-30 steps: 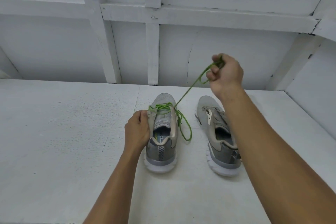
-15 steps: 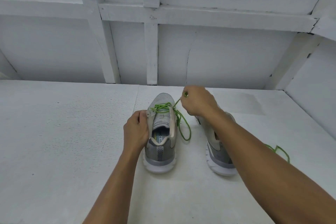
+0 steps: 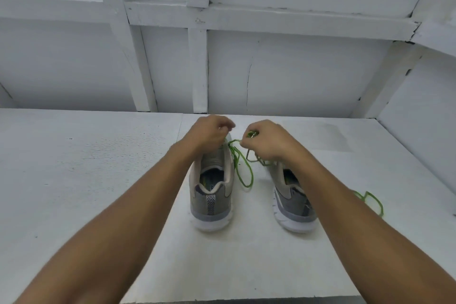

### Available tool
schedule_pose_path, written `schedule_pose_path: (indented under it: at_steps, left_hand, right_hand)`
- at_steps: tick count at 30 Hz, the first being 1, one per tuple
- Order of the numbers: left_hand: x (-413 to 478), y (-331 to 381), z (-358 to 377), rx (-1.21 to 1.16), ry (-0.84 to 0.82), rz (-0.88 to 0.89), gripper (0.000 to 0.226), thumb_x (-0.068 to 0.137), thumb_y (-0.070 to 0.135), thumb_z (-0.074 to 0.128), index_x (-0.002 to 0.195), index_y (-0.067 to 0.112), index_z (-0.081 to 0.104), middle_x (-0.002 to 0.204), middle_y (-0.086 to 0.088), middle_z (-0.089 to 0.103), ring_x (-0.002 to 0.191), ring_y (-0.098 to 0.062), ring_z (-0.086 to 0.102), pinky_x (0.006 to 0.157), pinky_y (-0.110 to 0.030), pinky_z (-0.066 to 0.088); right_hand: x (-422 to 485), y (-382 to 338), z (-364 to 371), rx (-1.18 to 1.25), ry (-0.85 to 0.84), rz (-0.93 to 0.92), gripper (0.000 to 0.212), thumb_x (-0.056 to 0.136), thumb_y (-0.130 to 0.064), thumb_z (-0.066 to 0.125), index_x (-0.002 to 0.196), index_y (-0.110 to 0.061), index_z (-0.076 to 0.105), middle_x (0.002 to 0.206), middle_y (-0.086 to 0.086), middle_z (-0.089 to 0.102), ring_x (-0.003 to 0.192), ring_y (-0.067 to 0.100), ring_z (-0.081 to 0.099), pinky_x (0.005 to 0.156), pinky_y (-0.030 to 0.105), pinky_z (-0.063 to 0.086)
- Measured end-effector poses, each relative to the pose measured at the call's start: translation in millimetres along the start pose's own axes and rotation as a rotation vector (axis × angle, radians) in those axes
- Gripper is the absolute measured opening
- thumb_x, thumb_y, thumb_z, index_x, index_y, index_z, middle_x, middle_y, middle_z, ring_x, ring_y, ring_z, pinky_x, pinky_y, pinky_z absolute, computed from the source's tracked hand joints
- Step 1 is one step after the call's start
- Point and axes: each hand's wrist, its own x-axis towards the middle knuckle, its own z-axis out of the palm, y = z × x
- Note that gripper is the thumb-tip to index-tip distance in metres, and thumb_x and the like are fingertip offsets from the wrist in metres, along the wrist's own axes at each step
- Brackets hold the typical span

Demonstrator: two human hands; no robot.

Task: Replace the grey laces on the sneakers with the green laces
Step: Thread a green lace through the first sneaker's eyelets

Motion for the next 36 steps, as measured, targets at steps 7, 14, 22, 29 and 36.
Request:
schedule_pose_path:
  at_steps: [7, 14, 22, 29, 36]
  left_hand:
    - [45, 17, 9, 0.628, -0.390, -0.002, 0.032, 0.092, 0.025, 0.046, 0.113, 0.013, 0.067, 0.117, -0.003, 0.065, 0.105, -0.025, 0.059, 0.092, -0.035, 0.049]
    - [51, 20, 13, 0.678, -0.509, -0.013, 0.029, 0.086, 0.031, 0.066, 0.111, 0.016, 0.071, 0.112, -0.001, 0.068, 0.105, -0.022, 0.063, 0.094, -0.039, 0.052]
    - [46, 23, -15, -0.062, -0.201, 0.039, 0.017, 0.098, 0.015, 0.049, 0.101, 0.006, 0.063, 0.107, -0.008, 0.069, 0.106, -0.022, 0.061, 0.085, -0.031, 0.045]
    - [30, 46, -50, -0.549, -0.095, 0.137, 0.002, 0.095, 0.015, 0.057, 0.097, 0.014, 0.058, 0.081, -0.001, 0.072, 0.083, -0.016, 0.069, 0.082, -0.040, 0.052]
    - [14, 64, -67, -0.456, 0.020, 0.245, 0.015, 0.094, 0.011, 0.059, 0.108, 0.009, 0.063, 0.085, -0.001, 0.074, 0.069, -0.010, 0.063, 0.058, -0.013, 0.044]
  right_hand:
    - [-20, 12, 34, -0.164, -0.167, 0.048, 0.029, 0.093, -0.027, 0.059, 0.120, -0.020, 0.065, 0.124, 0.007, 0.064, 0.108, 0.026, 0.061, 0.087, 0.032, 0.049]
    - [-24, 13, 21, -0.156, -0.075, 0.074, 0.046, 0.096, -0.024, 0.055, 0.141, -0.020, 0.047, 0.136, 0.010, 0.055, 0.099, 0.029, 0.066, 0.088, 0.037, 0.054]
    - [-3, 26, -1, -0.086, 0.104, 0.065, 0.052, 0.093, -0.030, 0.058, 0.141, -0.019, 0.044, 0.125, 0.007, 0.060, 0.097, 0.024, 0.064, 0.082, 0.036, 0.053]
    - [28, 24, -7, 0.190, 0.120, 0.031, 0.046, 0.094, -0.050, 0.053, 0.131, -0.022, 0.054, 0.110, 0.004, 0.062, 0.090, 0.019, 0.062, 0.075, 0.029, 0.044]
    - [40, 11, -19, 0.571, -0.131, 0.043, 0.025, 0.097, -0.011, 0.045, 0.108, -0.012, 0.067, 0.069, 0.004, 0.060, 0.045, 0.013, 0.046, 0.044, 0.023, 0.035]
